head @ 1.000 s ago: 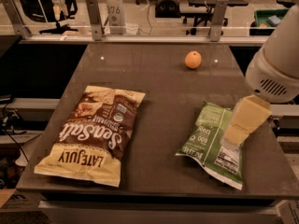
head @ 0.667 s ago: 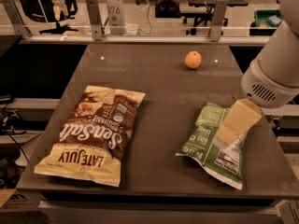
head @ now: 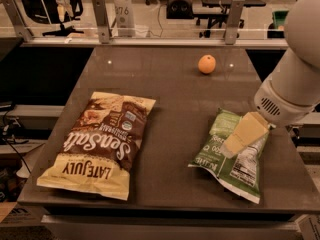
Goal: Move green jalapeno chip bag near orange
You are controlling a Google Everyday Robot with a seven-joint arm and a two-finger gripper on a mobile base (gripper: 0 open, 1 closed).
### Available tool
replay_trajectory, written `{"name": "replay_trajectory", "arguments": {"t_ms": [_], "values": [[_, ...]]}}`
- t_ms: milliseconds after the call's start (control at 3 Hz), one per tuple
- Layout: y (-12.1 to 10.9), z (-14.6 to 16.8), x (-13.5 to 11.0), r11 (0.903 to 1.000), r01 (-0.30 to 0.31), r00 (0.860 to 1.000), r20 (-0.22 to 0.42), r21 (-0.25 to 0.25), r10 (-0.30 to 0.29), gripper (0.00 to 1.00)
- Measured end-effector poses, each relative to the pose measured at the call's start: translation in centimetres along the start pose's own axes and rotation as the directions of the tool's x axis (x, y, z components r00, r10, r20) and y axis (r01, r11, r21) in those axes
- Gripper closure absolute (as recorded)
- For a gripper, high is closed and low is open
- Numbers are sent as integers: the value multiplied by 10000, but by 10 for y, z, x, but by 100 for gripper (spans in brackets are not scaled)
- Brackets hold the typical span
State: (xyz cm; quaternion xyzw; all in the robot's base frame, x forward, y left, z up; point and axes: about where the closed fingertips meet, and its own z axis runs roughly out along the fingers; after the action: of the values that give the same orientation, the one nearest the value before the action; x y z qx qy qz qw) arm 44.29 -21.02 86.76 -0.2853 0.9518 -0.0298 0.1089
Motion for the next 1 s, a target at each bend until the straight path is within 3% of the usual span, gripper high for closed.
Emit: {"name": "replay_trajectory", "arguments": {"t_ms": [333, 1000], "values": [[5, 20, -2, 9940, -963, 9950, -303, -523, 948, 0], [34, 44, -16, 9661, -1751, 9836, -780, -1900, 1629, 0]]}}
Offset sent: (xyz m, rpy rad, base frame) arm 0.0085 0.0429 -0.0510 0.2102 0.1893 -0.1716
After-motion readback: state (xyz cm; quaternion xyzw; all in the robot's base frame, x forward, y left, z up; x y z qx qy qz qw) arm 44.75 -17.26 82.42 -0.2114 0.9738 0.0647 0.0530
